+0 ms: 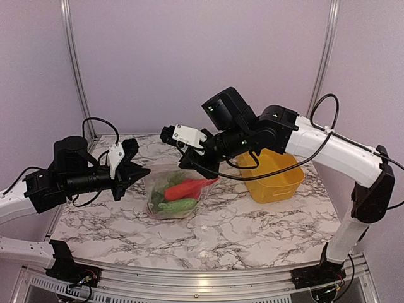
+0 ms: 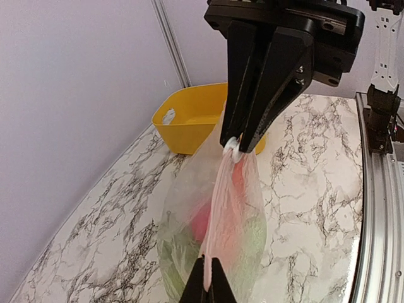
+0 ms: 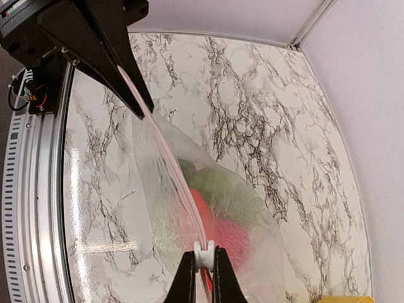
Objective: Place the food in the zip-top bag and seal the zipper
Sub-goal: Adjust the zipper on the zipper food storage bag.
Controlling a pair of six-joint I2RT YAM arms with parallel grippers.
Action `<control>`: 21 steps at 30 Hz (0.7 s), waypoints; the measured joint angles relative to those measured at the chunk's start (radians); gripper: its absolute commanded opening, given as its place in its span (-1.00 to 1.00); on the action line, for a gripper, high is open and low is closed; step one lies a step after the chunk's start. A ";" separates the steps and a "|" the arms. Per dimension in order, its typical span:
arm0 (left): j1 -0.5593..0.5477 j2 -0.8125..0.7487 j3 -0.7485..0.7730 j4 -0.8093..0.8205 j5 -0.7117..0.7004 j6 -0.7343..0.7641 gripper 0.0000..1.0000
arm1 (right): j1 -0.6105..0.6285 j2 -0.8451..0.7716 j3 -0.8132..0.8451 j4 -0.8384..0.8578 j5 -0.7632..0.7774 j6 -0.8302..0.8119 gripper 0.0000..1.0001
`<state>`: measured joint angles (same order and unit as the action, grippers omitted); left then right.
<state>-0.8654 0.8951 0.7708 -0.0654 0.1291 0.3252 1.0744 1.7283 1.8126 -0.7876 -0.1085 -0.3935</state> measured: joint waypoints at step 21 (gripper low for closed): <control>0.118 -0.045 -0.016 -0.023 0.028 -0.001 -1.00 | -0.199 -0.203 -0.240 -0.043 0.110 0.019 -1.00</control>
<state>-0.7475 0.8501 0.7544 -0.0887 0.1570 0.3241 0.8757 1.5253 1.5730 -0.8307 0.0017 -0.3744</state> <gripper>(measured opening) 0.013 0.042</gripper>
